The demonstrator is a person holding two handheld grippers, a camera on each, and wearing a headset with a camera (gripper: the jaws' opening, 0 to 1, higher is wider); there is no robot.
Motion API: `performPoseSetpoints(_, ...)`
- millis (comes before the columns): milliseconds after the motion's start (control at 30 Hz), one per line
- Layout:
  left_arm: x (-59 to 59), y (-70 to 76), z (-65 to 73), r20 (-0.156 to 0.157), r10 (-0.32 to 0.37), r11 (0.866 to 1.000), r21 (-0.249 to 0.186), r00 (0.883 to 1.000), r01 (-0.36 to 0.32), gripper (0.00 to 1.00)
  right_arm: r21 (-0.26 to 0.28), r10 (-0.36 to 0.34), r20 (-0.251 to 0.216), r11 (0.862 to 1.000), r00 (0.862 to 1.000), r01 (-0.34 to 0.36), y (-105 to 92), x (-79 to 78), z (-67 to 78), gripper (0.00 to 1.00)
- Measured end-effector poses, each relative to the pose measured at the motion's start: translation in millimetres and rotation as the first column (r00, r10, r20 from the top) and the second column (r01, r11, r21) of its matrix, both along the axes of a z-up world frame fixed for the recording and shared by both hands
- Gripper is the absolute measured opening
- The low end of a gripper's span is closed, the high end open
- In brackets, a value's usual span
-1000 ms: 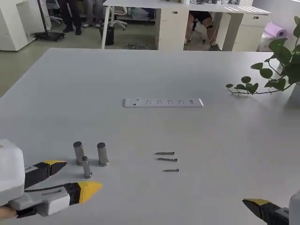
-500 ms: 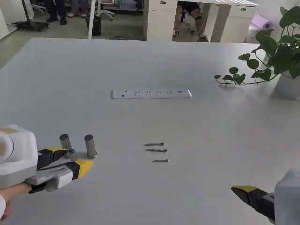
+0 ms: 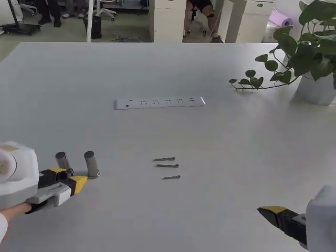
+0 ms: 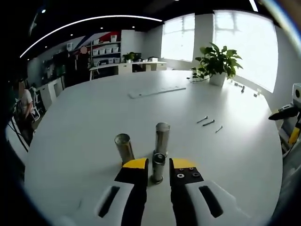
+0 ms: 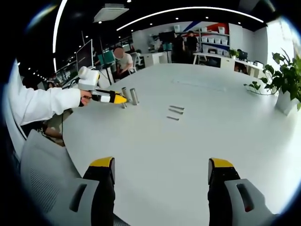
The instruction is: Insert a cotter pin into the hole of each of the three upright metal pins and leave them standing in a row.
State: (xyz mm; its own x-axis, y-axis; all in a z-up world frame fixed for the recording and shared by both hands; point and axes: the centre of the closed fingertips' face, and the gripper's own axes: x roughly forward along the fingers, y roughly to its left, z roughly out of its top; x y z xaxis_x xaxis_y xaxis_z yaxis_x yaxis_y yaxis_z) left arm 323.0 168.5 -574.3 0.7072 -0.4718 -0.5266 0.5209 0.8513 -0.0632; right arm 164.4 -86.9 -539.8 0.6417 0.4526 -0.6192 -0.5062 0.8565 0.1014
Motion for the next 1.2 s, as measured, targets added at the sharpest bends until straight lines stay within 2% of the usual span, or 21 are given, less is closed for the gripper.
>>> performPoseSetpoints(200,0.6,1.4,0.1,-0.013,0.017,1.000,-0.022,1.000,-0.017,0.10,0.009,-0.001,0.007,1.000,1.000,0.001,1.5,0.3,0.9,0.78)
performPoseSetpoints(467,0.1,2.3,0.5,-0.003,0.027,1.000,0.005,1.000,-0.027,0.08,0.012,0.016,0.011,1.000,1.000,-0.016,4.7,0.7,2.6,0.77)
performPoseSetpoints(500,-0.3,2.5,0.7,-0.007,0.034,0.999,0.002,0.999,-0.034,0.08,0.015,0.015,0.014,1.000,1.000,-0.015,4.9,1.8,3.9,0.77)
performPoseSetpoints(567,-0.7,2.3,3.4,-0.031,0.081,0.996,-0.040,0.996,-0.082,0.07,0.017,0.005,0.022,1.000,1.000,-0.006,3.9,3.6,5.4,0.79)
performPoseSetpoints(767,-7.6,-8.4,21.1,0.022,0.092,0.995,-0.034,0.995,-0.091,0.07,0.026,-0.011,0.030,1.000,0.999,0.010,1.5,5.3,7.1,0.80)
performPoseSetpoints(833,-9.7,-11.1,29.0,0.027,0.131,0.990,-0.063,0.991,-0.129,0.07,0.033,-0.016,0.035,0.999,0.999,0.015,1.5,6.0,8.2,0.81)
performPoseSetpoints(967,-18.8,-18.8,40.6,0.067,0.119,0.993,-0.028,0.991,-0.117,0.07,0.043,0.003,0.034,0.999,0.999,-0.005,5.6,4.2,8.3,0.80)
performPoseSetpoints(1067,-25.4,-20.9,45.7,0.077,0.131,0.991,-0.006,0.988,-0.130,0.07,0.051,0.019,0.036,0.998,0.999,-0.020,9.3,2.7,8.5,0.80)
performPoseSetpoints(1200,-39.6,-31.0,50.1,0.082,0.130,0.991,-0.001,0.988,-0.130,0.07,0.055,0.049,0.049,0.997,0.998,-0.051,14.6,1.1,8.2,0.79)
